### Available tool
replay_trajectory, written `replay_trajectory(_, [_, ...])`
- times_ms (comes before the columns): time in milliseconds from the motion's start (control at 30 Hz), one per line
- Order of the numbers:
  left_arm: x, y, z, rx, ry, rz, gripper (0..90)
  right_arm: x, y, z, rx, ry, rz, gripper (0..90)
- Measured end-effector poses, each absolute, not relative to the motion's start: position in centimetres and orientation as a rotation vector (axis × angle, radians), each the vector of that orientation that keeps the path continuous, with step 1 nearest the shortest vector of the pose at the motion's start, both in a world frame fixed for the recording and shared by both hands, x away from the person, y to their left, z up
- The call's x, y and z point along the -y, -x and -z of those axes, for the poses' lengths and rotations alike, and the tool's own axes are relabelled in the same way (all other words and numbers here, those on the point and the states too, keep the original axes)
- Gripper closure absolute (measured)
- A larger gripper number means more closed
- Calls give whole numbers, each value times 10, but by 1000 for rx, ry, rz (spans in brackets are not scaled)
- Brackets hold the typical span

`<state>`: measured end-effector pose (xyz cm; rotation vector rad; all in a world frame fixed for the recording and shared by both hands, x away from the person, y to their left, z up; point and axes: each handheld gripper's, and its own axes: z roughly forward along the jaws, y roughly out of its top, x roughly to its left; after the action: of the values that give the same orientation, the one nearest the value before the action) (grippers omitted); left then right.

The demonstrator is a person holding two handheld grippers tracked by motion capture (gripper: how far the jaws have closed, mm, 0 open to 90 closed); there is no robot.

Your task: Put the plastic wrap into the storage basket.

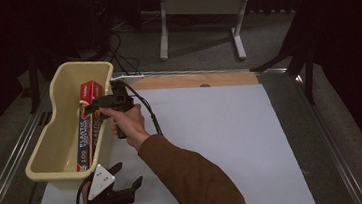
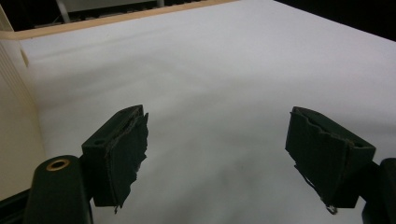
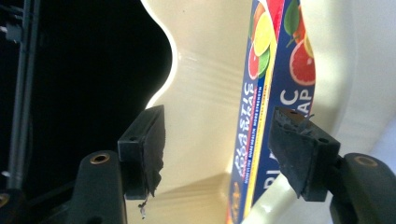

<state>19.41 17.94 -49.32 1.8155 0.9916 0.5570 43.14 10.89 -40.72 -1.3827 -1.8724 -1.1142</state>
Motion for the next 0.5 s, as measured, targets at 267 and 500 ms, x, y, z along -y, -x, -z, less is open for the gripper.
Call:
replay_trajectory(267, [-178, -194, 493, -986, -1821, -563, 206, -101, -424, 406, 2072, 1246, 1241, 362])
replay_trajectory(500, [-177, -194, 493, -982, -1825, -568, 206, -85, -417, 404, 2316, 1184, 1315, 354])
